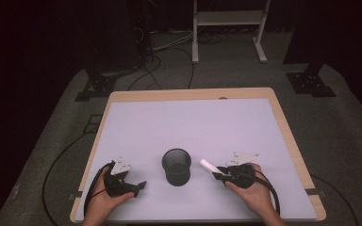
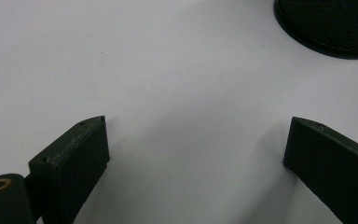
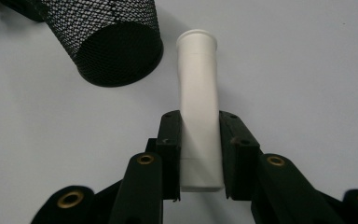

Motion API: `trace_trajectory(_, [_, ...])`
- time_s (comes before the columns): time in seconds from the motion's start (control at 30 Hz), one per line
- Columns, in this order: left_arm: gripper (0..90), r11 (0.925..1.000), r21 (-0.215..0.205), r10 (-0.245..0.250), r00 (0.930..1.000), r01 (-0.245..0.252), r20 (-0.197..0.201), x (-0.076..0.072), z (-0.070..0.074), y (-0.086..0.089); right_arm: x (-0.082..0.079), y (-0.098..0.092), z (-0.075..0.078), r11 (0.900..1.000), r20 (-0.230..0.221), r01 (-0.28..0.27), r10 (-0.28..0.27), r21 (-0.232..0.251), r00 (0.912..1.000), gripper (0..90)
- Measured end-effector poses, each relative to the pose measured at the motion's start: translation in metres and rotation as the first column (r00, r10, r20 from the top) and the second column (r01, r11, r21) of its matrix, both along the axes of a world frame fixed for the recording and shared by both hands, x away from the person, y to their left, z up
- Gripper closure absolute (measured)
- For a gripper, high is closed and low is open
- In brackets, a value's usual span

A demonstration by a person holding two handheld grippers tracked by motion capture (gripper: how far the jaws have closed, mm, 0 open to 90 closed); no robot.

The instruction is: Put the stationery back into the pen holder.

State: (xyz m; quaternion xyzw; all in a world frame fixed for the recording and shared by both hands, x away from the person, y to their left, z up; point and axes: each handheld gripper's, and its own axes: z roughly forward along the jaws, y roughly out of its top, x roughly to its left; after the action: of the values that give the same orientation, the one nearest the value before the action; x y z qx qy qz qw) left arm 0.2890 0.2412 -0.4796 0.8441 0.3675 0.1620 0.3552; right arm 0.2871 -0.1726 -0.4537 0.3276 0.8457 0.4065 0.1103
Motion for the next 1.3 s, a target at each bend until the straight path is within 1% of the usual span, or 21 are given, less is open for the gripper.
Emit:
trace_trajectory(0.03, [5.9, 1.0000, 0.001, 0.000, 1.0000, 0.000, 0.001, 0.000, 0.000, 0.000, 0.000, 0.000, 0.002, 1.000, -0.001, -0.004, 0.004, 0.009, 1.0000, 70.5])
trace_trajectory(0.23, [5.9, 1.0000, 0.001, 0.000, 1.0000, 0.000, 0.001, 0.000, 0.000, 0.000, -0.002, -0.002, 0.010, 1.000, 0.001, -0.006, 0.006, 0.021, 1.0000, 70.5])
trace_trajectory(0.43, [5.9, 1.0000, 0.001, 0.000, 1.0000, 0.000, 0.000, 0.000, 0.000, 0.000, -0.005, -0.005, 0.020, 0.999, 0.016, -0.011, 0.010, 0.033, 0.9998, 70.5])
trace_trajectory(0.6, [5.9, 1.0000, 0.001, 0.000, 1.0000, 0.000, 0.001, 0.000, 0.000, 0.000, -0.004, -0.005, 0.027, 0.999, 0.024, -0.016, 0.016, 0.036, 0.9996, 70.5])
trace_trajectory(0.73, [5.9, 1.0000, 0.000, 0.000, 1.0000, 0.000, 0.001, 0.000, 0.000, 0.000, -0.003, -0.003, 0.035, 0.998, 0.034, -0.025, 0.023, 0.051, 0.9992, 70.5])
trace_trajectory(0.93, [5.9, 1.0000, 0.001, 0.000, 1.0000, 0.000, 0.000, 0.000, 0.000, 0.000, -0.003, -0.001, 0.043, 0.998, 0.046, -0.034, 0.031, 0.058, 0.9984, 70.5])
trace_trajectory(1.3, [5.9, 1.0000, 0.001, 0.000, 1.0000, 0.000, 0.000, 0.000, 0.000, 0.000, 0.001, 0.002, 0.058, 0.996, 0.063, -0.068, 0.065, 0.056, 0.9959, 70.5])
